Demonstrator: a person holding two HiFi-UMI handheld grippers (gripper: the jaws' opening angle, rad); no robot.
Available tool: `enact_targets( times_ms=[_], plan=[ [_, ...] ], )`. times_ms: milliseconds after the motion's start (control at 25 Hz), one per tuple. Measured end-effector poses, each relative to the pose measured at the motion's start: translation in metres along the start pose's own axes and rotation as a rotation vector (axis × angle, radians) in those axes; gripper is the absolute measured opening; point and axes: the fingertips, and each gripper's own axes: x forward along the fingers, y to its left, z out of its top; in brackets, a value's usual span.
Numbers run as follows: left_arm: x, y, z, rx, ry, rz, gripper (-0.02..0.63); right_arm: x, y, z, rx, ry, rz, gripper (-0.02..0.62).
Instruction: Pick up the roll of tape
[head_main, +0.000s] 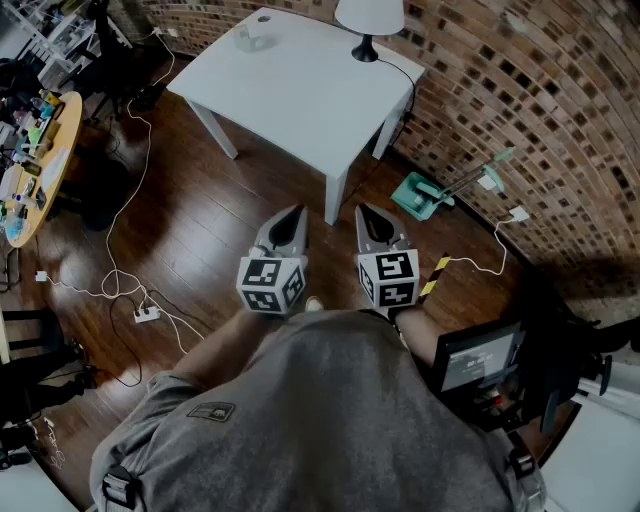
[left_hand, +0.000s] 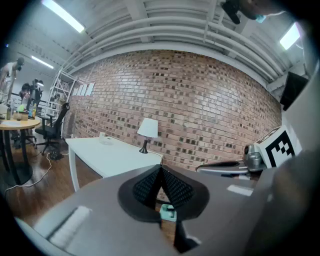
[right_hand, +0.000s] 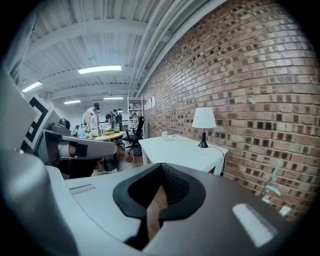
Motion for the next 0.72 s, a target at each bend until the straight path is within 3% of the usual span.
enact_targets(
  times_ms=[360, 560, 720],
  plan=[
    [0.004, 0.040, 0.015, -0.005, -0.012, 0.022, 0.002, 0.034, 0.020, 0.012, -0.022, 0.006, 0.010, 0.011],
    [-0.001, 0.067, 0.031, -0.020, -0.054, 0.113, 0.002, 0.060, 0.042, 0.025, -0.069, -0.003, 0.108, 0.011],
    [-0.024, 0.098, 0.040, -0.028, -0.087, 0.250, 0.002, 0.084, 0.074, 0.039, -0.105, -0.016, 0.235, 0.011]
  ],
)
